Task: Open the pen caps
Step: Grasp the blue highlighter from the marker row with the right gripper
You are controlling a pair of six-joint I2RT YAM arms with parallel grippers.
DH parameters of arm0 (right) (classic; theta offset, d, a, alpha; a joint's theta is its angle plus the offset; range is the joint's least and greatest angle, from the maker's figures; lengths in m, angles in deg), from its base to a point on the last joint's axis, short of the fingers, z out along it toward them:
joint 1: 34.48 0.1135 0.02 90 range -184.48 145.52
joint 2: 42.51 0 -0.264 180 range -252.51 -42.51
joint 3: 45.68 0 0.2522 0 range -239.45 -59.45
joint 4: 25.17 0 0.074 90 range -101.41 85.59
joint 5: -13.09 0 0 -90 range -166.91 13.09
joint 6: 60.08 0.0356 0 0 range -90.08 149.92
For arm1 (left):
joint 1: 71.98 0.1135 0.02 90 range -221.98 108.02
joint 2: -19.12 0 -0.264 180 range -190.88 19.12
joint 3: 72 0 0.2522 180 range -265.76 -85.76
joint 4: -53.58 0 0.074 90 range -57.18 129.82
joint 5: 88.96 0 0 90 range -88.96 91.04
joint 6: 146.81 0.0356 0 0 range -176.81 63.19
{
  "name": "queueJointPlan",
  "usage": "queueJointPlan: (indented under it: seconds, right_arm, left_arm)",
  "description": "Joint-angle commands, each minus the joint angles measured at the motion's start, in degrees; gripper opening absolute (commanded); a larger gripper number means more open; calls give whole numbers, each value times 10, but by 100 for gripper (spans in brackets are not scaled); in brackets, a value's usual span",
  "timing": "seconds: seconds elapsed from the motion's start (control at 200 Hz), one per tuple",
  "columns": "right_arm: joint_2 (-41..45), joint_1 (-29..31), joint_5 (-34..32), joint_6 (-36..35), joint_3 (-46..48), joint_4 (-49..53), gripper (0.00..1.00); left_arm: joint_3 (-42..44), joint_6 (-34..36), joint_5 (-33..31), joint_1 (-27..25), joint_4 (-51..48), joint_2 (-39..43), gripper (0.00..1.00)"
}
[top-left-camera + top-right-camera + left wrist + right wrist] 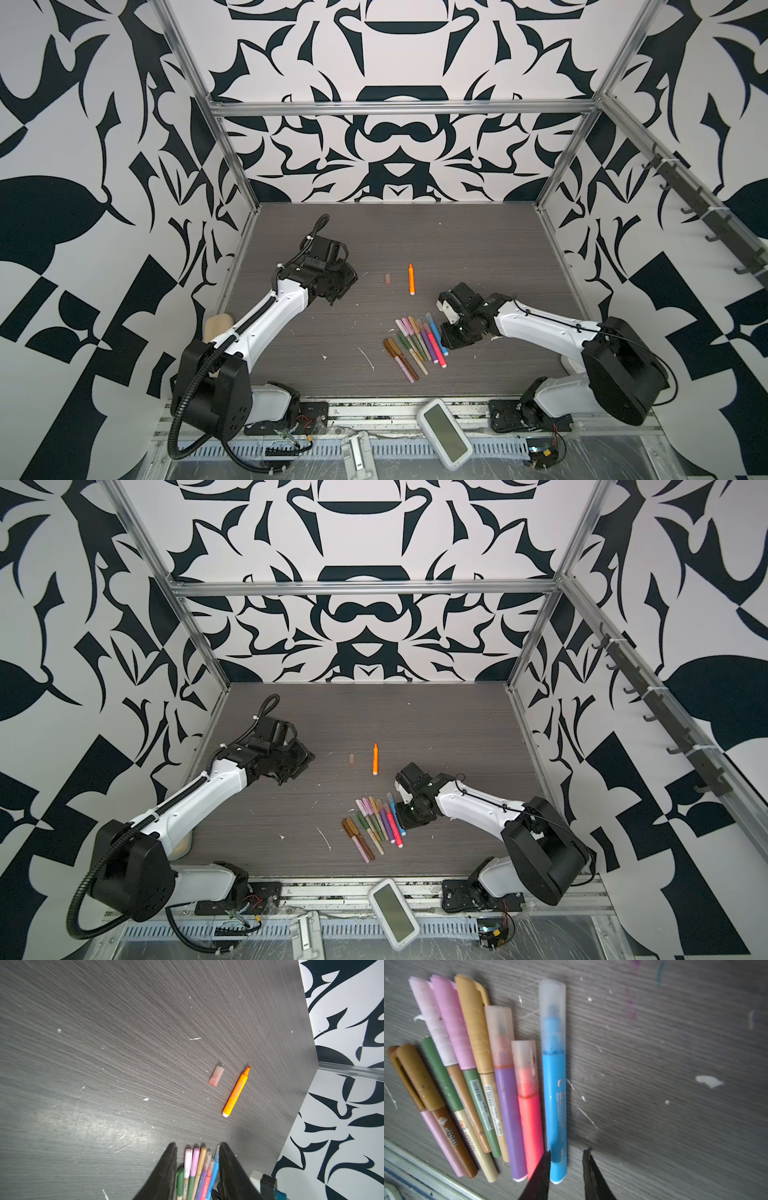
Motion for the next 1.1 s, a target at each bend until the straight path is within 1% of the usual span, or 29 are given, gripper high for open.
queueJointPlan:
  seconds: [0.0,0.15,0.35,0.58,0.655,0.85,0.925,1.01,1.095]
  right_arm:
    - [0,6,6,6,-1,-11,30]
    - [-19,8,-28,13,-12,10,29]
    - [-45,11,-95,16,-27,47,30]
    - [-70,11,-97,5,-40,46,30]
    - [-80,12,-111,10,-44,55,30]
    - [-91,20,-142,6,-49,64,36]
    - [-97,22,-146,1,-54,69,33]
    - [-101,22,-155,5,-58,75,24]
    - [-99,22,-167,14,-60,77,22]
  left_arm:
    - [-11,-2,5,1,-15,-3,37]
    - [-8,-1,10,1,-2,-6,37]
    - [-8,-6,10,2,5,-15,37]
    - [-3,-17,6,-1,21,-17,37]
    - [-2,-18,2,-3,25,-17,37]
    - [-3,-20,-4,-7,28,-18,37]
    - [-2,-22,-5,-8,30,-20,37]
    - [-2,-23,-7,-9,30,-20,37]
    - [-3,-24,-8,-11,30,-19,37]
